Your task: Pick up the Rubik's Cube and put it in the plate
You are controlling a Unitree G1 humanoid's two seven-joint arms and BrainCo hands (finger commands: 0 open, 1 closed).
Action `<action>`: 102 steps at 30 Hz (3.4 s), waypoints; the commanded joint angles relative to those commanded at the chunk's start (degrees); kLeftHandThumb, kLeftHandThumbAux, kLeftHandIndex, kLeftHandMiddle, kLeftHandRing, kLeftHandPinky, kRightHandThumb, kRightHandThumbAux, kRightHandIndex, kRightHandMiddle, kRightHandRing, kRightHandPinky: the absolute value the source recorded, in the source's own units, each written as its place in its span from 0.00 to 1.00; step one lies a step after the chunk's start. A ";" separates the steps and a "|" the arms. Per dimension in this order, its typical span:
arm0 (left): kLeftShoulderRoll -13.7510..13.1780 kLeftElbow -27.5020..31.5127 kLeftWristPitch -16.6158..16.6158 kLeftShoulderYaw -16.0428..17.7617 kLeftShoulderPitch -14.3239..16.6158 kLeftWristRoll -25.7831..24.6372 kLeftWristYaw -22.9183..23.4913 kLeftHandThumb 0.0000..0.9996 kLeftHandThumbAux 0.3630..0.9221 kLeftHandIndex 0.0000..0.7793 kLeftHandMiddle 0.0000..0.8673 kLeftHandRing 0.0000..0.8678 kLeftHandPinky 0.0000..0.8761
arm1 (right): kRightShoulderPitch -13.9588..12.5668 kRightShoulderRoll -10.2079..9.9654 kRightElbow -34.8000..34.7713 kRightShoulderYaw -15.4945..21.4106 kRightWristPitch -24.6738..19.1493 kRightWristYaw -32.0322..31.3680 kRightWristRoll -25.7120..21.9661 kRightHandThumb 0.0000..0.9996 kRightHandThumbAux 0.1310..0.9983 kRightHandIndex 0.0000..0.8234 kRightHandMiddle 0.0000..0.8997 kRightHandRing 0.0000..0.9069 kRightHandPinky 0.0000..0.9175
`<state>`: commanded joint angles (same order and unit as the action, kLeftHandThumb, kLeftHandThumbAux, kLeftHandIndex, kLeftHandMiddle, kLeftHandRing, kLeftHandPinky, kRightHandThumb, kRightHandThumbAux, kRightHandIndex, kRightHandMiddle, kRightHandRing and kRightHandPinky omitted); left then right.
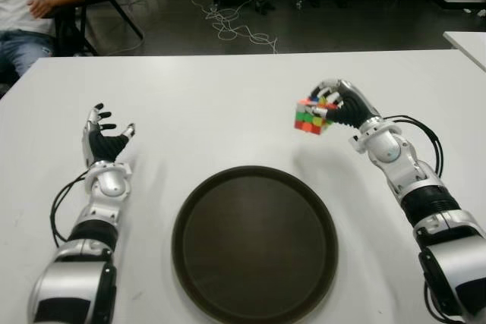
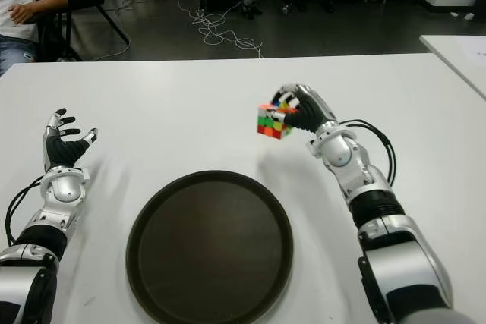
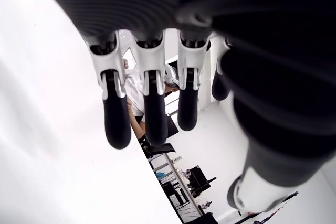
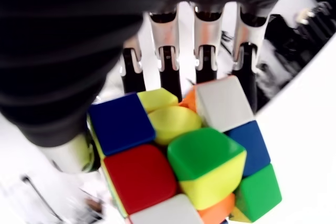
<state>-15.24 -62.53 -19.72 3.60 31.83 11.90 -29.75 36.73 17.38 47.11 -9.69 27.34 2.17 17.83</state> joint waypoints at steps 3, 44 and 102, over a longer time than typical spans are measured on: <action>0.07 0.01 0.22 0.11 0.05 -0.20 0.26 0.14 0.78 0.15 0.28 0.37 0.50 | -0.39 -0.30 -0.69 0.61 2.48 -0.44 -1.20 0.70 0.68 0.53 0.89 0.90 0.88; -0.04 0.38 -0.16 -0.23 -0.25 -0.16 0.15 0.14 0.76 0.15 0.25 0.33 0.48 | -11.97 -6.53 -27.44 -1.95 -5.85 -20.79 -11.19 0.69 0.68 0.53 0.89 0.92 0.90; 0.03 0.36 0.12 0.40 -0.14 -0.95 0.81 0.13 0.76 0.15 0.23 0.30 0.44 | -16.59 -1.67 -45.42 -3.07 -19.36 -43.93 -23.62 0.69 0.68 0.53 0.90 0.90 0.88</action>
<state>-15.21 -62.17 -19.60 3.99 31.69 10.95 -28.94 20.14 15.71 1.69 -12.76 7.97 -41.75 -5.79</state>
